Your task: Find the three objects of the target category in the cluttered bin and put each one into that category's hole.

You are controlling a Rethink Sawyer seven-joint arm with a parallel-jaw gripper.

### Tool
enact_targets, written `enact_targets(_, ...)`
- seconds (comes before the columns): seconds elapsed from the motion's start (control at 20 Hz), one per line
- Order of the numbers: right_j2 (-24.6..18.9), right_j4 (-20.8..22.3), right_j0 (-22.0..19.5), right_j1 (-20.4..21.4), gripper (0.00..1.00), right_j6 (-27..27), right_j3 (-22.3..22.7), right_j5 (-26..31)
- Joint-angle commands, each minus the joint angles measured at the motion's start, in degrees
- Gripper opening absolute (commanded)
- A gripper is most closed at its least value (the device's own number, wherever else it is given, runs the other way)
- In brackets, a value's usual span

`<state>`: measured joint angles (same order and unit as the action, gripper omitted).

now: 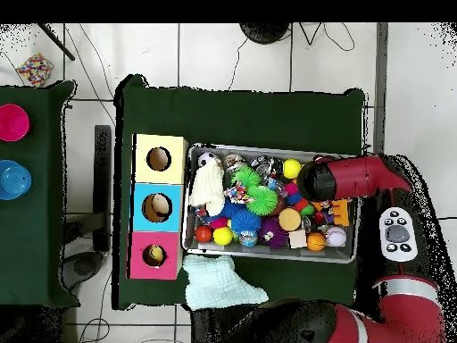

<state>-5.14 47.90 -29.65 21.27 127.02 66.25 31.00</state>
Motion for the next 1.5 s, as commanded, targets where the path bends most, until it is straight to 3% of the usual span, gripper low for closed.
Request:
enact_targets(0.05,-6.92,4.09,-1.12,-0.87,1.00,-19.76,-4.55,-1.21)
enact_targets(0.1,-7.11,2.77,-1.59,-1.03,1.00,-17.95,-4.00,-0.96)
enact_targets(0.2,-7.85,-3.93,-3.56,-2.19,1.00,-11.73,-1.40,2.74)
enact_targets(0.35,-6.20,-8.97,-2.62,-1.55,1.00,-3.69,1.57,5.28)
enact_targets(0.55,-5.25,-11.54,-1.61,-1.57,1.00,-3.65,1.40,7.15)
enact_targets(0.85,-4.21,-12.23,-1.28,-1.88,1.00,-4.96,0.62,5.97)
enact_targets(1.2,-1.06,-5.63,-1.48,-4.91,1.00,-8.49,-2.13,0.98)
enact_targets(1.5,-3.57,-7.05,-4.72,-7.86,1.00,-10.71,-3.26,0.17)
